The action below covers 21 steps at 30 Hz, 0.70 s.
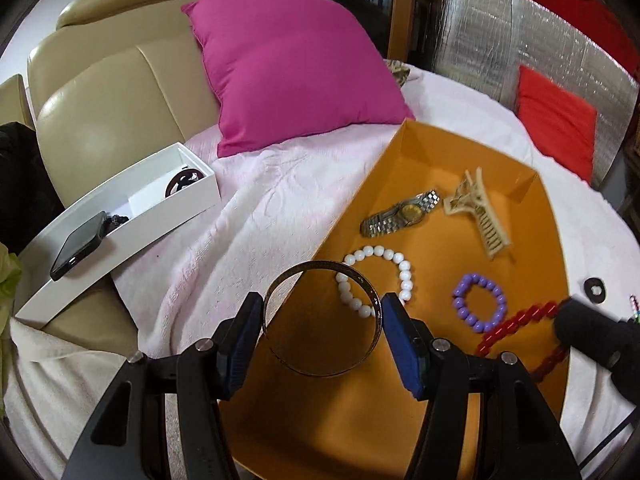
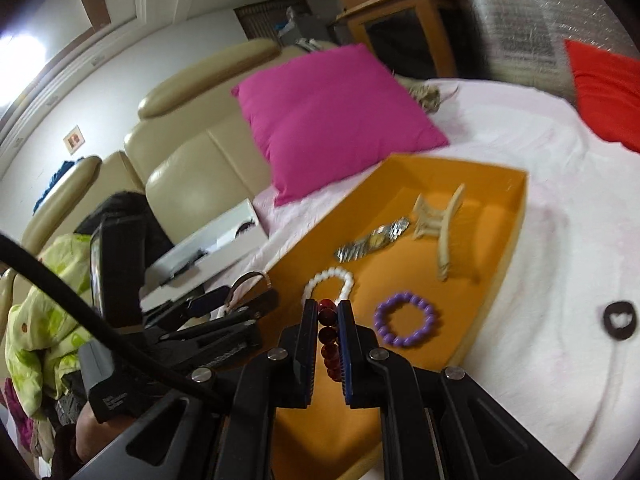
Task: Organize jewelry
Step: 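Carry the bangle and red bracelet into the orange box and open both tools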
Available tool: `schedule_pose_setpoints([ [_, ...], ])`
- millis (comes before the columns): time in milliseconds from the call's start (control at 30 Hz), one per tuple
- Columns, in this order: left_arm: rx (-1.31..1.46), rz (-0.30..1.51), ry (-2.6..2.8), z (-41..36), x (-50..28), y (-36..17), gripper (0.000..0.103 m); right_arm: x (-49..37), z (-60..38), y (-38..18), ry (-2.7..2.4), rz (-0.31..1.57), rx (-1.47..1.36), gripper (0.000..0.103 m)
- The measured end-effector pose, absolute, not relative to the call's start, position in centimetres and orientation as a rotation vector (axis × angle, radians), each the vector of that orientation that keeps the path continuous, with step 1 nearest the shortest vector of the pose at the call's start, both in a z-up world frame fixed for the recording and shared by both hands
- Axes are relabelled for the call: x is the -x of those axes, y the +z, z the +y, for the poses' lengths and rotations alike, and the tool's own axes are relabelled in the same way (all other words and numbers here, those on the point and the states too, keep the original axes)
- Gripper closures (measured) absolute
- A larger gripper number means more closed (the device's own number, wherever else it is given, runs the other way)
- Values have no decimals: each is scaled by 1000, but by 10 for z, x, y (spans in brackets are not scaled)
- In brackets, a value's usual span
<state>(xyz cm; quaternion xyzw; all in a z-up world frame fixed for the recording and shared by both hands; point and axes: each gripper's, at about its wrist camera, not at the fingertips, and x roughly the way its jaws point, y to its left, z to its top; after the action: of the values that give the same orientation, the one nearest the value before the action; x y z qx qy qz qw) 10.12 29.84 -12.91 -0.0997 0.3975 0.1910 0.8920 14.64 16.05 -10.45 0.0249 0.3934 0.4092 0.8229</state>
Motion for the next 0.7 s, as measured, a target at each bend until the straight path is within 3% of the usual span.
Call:
schedule_pose_setpoints([
  [333,162,835,411,294,-106,-131,41,-155,183,-139,817,961,46,92],
  [700,97,834,376,276,-110,-130,41,-159,164,-142,773,955,48,92],
])
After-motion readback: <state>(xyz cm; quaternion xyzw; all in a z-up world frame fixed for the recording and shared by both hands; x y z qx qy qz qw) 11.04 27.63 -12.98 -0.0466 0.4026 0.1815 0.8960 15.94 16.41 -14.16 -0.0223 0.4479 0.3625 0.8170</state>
